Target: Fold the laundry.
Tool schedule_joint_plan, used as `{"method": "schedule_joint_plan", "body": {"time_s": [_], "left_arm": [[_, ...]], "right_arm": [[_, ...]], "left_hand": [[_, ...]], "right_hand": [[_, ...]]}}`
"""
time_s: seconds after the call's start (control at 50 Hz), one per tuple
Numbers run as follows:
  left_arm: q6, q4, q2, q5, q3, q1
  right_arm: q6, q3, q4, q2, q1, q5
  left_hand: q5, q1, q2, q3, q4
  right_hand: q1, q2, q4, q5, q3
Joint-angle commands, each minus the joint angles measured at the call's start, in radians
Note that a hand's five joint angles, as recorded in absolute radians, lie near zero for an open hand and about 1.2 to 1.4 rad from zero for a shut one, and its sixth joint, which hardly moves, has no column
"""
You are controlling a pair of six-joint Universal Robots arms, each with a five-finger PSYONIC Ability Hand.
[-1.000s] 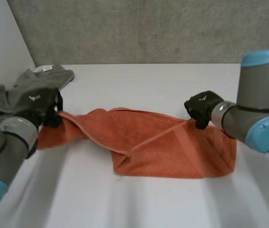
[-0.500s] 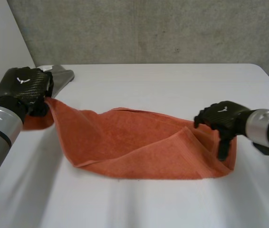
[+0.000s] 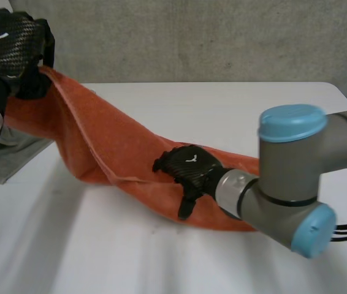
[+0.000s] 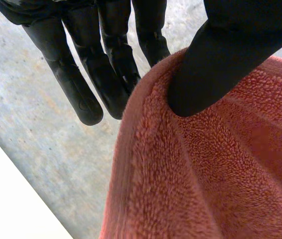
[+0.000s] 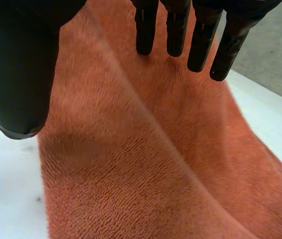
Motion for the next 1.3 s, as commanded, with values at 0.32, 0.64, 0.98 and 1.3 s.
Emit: {"method": "schedule_joint_plan", "body": {"time_s": [0.32,0.64,0.98,1.3], "left_arm": [[0.005,0.005,-0.016,-0.004,0.048,0.017],[0.082,-0.005,-0.067,-0.001,-0.061,0.018],[0.085,0.001,-0.297,-0.003,-0.105,-0.029],[0.191,0.169,-0.573,-0.017,0.44,-0.051]], "right_arm": [[-0.14,-0.079,0.087,0.086,-0.066,0.116],[-0.383,-0.051,0.32,-0.424,-0.274,0.11],[-0.696,0.173,0.48,-0.329,-0.313,0.127],[-0.362,-0.492,0.202,-0.013,-0.311,0.252]], "left_hand": [[0.236,0.266,0.202,0.208,0.199],[0.236,0.266,0.202,0.208,0.199],[0.236,0.266,0.202,0.208,0.199],[0.236,0.266,0.202,0.208,0.199]], "right_hand": [[1.134,1.097,1.102,1.107,1.11],[1.134,1.097,1.102,1.107,1.11],[1.134,1.097,1.102,1.107,1.11],[1.134,1.097,1.102,1.107,1.11]]}}
